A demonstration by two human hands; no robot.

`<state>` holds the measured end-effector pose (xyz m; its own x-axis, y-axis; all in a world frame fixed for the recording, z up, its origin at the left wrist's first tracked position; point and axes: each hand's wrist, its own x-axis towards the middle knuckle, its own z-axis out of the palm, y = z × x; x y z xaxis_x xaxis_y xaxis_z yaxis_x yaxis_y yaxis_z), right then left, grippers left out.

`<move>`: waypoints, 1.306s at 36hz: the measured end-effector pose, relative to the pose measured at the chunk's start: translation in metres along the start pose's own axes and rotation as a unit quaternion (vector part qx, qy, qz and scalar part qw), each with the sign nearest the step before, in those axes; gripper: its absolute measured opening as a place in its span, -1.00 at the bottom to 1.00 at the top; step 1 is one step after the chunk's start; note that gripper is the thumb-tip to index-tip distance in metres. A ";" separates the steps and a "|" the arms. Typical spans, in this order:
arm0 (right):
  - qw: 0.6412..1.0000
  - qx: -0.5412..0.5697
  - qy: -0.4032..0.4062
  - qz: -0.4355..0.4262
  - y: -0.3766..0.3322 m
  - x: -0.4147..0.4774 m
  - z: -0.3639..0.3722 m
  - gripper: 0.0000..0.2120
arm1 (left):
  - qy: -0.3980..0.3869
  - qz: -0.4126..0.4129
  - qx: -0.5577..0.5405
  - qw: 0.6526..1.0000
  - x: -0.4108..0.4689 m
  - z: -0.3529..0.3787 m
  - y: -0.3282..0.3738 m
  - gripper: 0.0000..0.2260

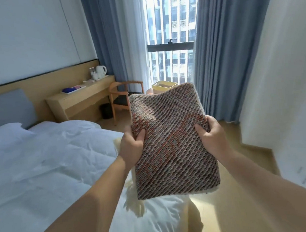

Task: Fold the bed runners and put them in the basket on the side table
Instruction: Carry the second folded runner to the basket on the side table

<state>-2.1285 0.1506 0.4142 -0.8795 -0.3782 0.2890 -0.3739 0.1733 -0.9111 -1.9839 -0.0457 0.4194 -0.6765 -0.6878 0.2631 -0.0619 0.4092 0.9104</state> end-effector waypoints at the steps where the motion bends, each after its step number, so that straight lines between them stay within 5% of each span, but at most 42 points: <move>1: 1.000 -0.010 0.008 0.005 0.006 0.001 -0.022 -0.73 | -0.012 0.009 -0.004 1.000 -0.001 0.021 0.009 -0.70; 10: 0.994 -0.068 0.085 0.022 0.058 0.022 -0.182 -0.79 | -0.084 0.061 0.010 0.995 -0.005 0.183 0.073 -0.67; 19: 0.987 -0.092 0.130 0.018 0.089 0.063 -0.249 -0.72 | -0.146 0.053 -0.031 0.987 0.027 0.275 0.096 -0.68; 47: 0.986 -0.089 0.137 0.037 0.183 0.379 -0.167 -0.76 | -0.178 0.059 -0.052 0.981 0.358 0.400 0.019 -0.73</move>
<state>-2.5797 0.1910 0.4060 -0.9436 -0.1026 0.3148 -0.3304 0.3569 -0.8738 -2.5208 -0.0441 0.4027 -0.8892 -0.3791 0.2563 0.0937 0.3972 0.9129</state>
